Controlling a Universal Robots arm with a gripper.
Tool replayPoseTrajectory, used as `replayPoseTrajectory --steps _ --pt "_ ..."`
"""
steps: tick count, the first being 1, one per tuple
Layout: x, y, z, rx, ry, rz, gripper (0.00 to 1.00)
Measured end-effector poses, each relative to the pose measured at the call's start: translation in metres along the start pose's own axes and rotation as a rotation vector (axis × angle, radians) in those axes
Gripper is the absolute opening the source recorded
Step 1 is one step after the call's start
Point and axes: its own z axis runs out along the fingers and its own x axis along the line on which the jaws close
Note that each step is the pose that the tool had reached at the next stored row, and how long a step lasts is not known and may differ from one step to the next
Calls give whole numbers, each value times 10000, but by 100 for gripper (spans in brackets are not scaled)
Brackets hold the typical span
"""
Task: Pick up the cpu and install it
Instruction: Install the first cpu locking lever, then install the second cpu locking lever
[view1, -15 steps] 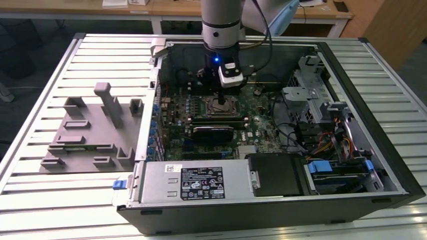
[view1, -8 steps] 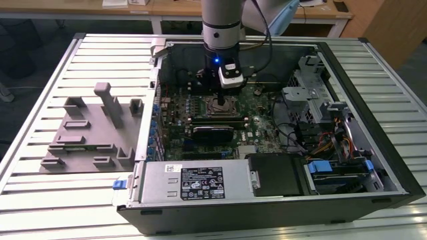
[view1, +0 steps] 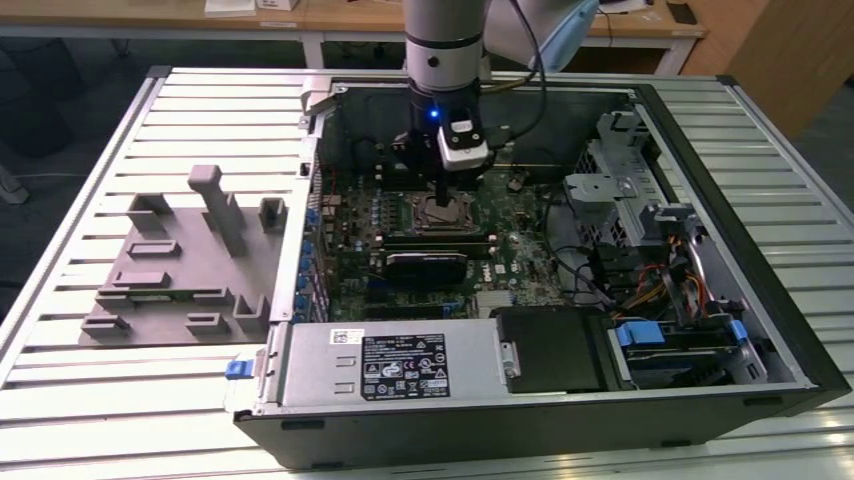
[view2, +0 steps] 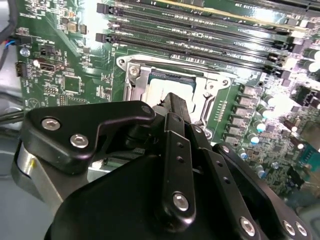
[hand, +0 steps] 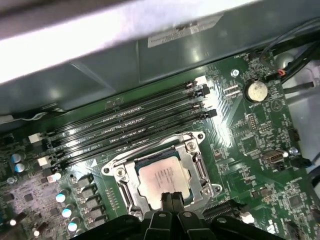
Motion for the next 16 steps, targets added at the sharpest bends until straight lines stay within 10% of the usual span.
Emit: replayPoseTrajectory --steps 16 --pt "-9 -4 -95 -4 1 -2 11"
